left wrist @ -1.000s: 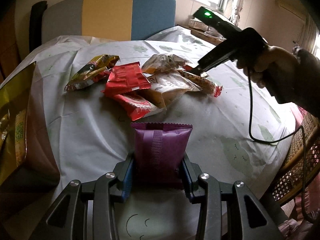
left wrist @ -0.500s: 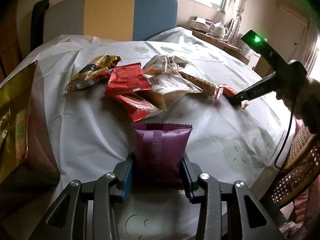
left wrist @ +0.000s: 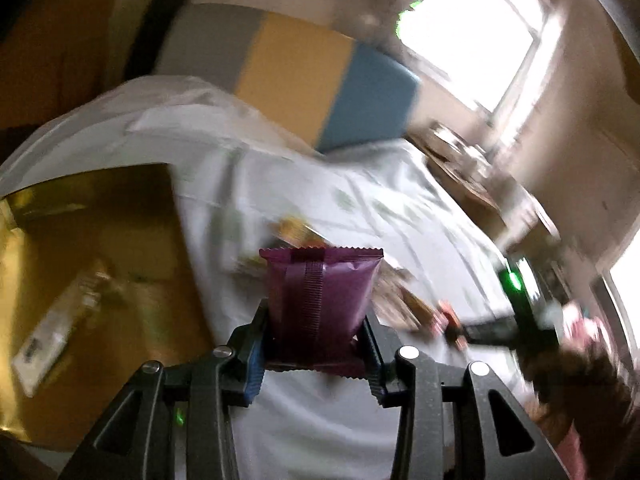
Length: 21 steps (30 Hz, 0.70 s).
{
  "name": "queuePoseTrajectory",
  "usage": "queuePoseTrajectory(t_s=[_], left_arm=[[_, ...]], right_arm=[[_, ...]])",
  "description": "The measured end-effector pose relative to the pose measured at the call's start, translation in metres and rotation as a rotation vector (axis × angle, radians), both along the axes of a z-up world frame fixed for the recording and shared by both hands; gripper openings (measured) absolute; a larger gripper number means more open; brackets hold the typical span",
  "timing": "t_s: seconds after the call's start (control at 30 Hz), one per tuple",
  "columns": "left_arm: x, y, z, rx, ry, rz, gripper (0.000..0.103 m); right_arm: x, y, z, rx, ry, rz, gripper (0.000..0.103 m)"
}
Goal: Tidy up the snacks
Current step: 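Carry the purple pouch into the gold box and release it with the left gripper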
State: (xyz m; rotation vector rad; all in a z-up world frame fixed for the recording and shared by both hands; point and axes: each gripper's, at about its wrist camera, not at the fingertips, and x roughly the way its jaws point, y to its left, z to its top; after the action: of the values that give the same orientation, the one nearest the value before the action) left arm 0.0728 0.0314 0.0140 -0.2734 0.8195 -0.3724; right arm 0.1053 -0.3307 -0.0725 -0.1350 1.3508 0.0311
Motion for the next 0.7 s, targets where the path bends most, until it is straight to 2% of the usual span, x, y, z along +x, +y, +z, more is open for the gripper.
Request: queuePoseTrajectory(t_s=[0.07,0.17,0.37,0.5,0.63,0.7], left_arm=[[0.017,0.024,-0.001,-0.008,0.034,0.08,0.041],[0.043,0.05,-0.005,-0.022,0.071,0.149,0.041],[0.1,0.078,-0.023,-0.011,0.159,0.247,0.042],[0.126,0.084,-0.039,-0.014,0.2,0.269,0.043],[0.139,0.088,-0.047,0.004,0.236,0.298,0.06],[0.137,0.089,-0.048,0.011,0.227,0.304,0.063]], right_arm=[[-0.002,0.006,0.002,0.0,-0.003,0.002,0.022],[-0.003,0.009,0.001,-0.003,-0.008,0.007,0.022],[-0.005,0.019,0.002,-0.019,-0.014,0.021,0.022],[-0.006,0.021,0.003,-0.022,-0.018,0.024,0.022],[-0.008,0.022,0.004,-0.025,-0.02,0.027,0.022],[-0.007,0.022,0.003,-0.024,-0.019,0.028,0.022]])
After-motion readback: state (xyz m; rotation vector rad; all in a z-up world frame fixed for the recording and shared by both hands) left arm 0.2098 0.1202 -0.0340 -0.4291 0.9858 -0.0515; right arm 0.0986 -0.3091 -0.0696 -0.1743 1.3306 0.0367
